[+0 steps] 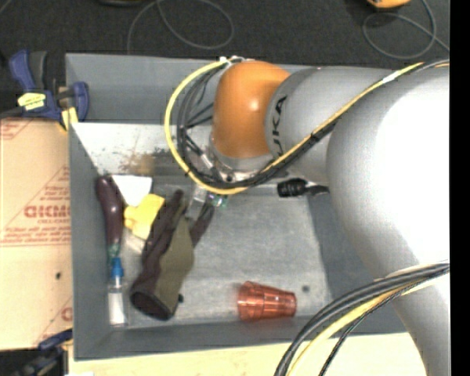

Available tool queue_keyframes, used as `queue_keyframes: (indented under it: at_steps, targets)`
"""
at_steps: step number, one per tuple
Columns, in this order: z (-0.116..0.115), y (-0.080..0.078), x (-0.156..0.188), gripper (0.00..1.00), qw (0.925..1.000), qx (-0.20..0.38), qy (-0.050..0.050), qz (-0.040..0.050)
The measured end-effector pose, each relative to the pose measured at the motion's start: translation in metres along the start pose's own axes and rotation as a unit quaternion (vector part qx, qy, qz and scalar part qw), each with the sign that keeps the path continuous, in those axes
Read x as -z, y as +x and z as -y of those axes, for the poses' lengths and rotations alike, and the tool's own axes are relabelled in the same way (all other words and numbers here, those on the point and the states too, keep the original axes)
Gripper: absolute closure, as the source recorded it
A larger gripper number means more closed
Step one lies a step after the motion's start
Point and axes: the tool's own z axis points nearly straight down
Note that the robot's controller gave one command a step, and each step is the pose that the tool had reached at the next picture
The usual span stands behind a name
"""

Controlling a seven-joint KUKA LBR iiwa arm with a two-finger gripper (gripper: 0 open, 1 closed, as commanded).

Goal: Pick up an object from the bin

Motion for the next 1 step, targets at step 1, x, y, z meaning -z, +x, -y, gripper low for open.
queue_keyframes:
  at_steps: [1]
  targets:
    - [-0.0196, 0.0244, 0.0386, 1.0, 0.9946, -0.103, 0.0, 0.0015]
